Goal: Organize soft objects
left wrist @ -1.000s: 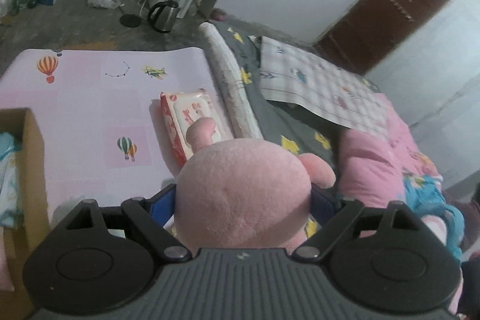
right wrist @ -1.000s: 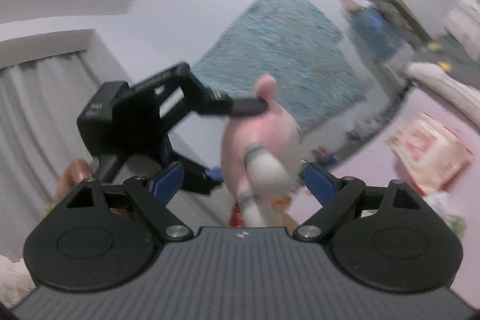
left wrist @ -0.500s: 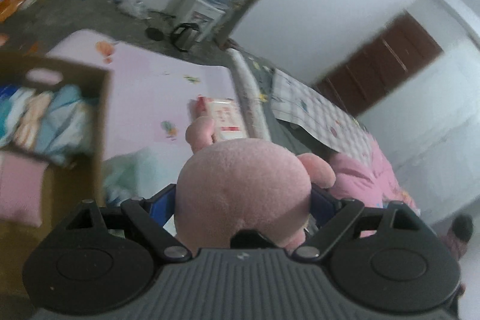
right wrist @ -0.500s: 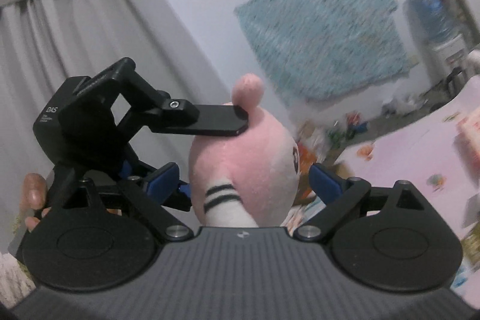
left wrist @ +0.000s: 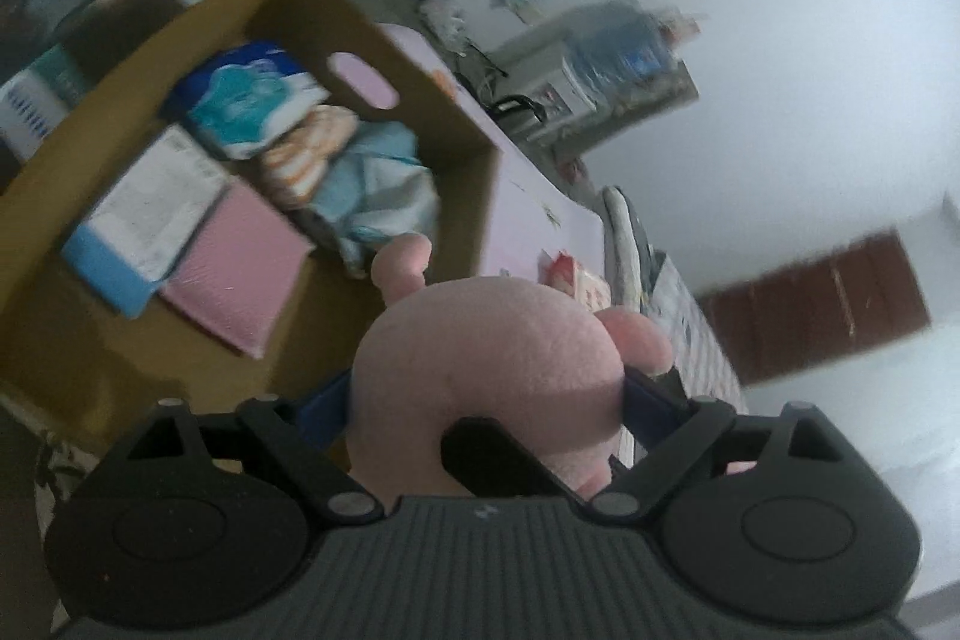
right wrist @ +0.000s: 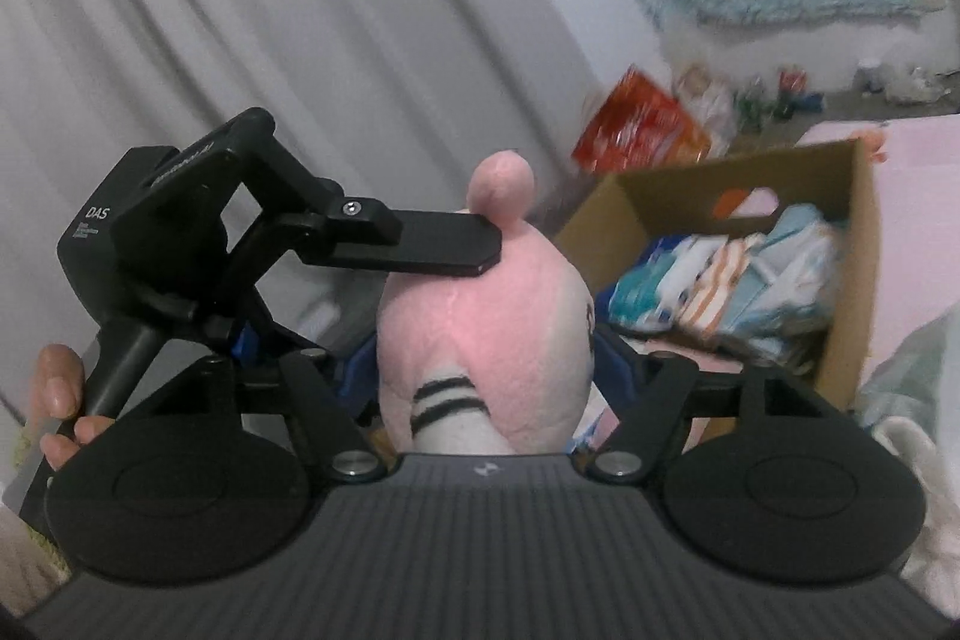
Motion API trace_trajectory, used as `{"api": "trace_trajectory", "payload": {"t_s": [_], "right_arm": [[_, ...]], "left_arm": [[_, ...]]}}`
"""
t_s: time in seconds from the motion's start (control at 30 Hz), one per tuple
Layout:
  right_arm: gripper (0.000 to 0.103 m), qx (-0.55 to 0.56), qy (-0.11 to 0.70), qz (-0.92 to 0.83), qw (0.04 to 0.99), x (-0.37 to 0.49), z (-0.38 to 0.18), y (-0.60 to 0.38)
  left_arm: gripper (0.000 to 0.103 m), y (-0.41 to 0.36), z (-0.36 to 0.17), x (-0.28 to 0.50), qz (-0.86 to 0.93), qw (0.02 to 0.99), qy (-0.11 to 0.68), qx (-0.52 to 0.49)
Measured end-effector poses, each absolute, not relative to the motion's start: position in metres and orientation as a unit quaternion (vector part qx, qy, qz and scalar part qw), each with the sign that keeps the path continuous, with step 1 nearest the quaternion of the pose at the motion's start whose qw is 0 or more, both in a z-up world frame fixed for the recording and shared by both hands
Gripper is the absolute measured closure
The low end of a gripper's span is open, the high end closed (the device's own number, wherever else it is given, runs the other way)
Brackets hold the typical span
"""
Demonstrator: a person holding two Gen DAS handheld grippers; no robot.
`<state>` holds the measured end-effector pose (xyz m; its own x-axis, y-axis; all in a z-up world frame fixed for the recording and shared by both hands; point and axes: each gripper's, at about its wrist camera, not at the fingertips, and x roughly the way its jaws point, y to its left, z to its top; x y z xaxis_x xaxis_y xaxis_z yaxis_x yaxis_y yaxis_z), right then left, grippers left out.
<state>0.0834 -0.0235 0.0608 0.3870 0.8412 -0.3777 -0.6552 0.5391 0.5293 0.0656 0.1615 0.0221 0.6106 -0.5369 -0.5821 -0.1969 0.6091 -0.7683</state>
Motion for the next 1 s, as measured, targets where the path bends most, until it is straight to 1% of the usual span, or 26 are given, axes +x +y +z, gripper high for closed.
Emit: {"api": "trace_trajectory", "payload": {"t_s": [0.1, 0.27, 0.4, 0.5, 0.6, 0.73, 0.83, 1.0], "right_arm": [[0.034, 0.093, 0.329, 0.464, 0.817, 0.081, 0.064, 0.015], [0.033, 0.013, 0.359, 0.476, 0.803, 0.089, 0.063, 0.072], [0.033, -0.052, 0.384, 0.497, 0.776, 0.105, 0.052, 0.115], [0.033, -0.120, 0.383, 0.519, 0.755, 0.102, 0.041, 0.152], [0.030, -0.165, 0.387, 0.550, 0.721, 0.101, 0.027, 0.169], [0.028, -0.187, 0.432, 0.580, 0.665, 0.107, 0.003, 0.192], [0.027, -0.179, 0.461, 0.567, 0.659, 0.110, -0.006, 0.187], [0.022, -0.106, 0.487, 0.556, 0.666, 0.130, 0.002, 0.166]], "left_arm": [[0.009, 0.187, 0.009, 0.058, -0.099, 0.787, 0.418, -0.443], [0.009, 0.223, 0.013, 0.040, -0.043, 0.823, 0.371, -0.428], [0.009, 0.260, 0.015, 0.022, -0.005, 0.835, 0.332, -0.439], [0.009, 0.283, 0.015, 0.009, 0.030, 0.842, 0.310, -0.440], [0.009, 0.304, 0.012, -0.002, 0.052, 0.841, 0.301, -0.447], [0.009, 0.319, 0.004, -0.007, 0.061, 0.832, 0.305, -0.459], [0.009, 0.323, -0.002, -0.011, 0.059, 0.828, 0.309, -0.465], [0.009, 0.323, -0.009, -0.012, 0.055, 0.827, 0.310, -0.466]]}}
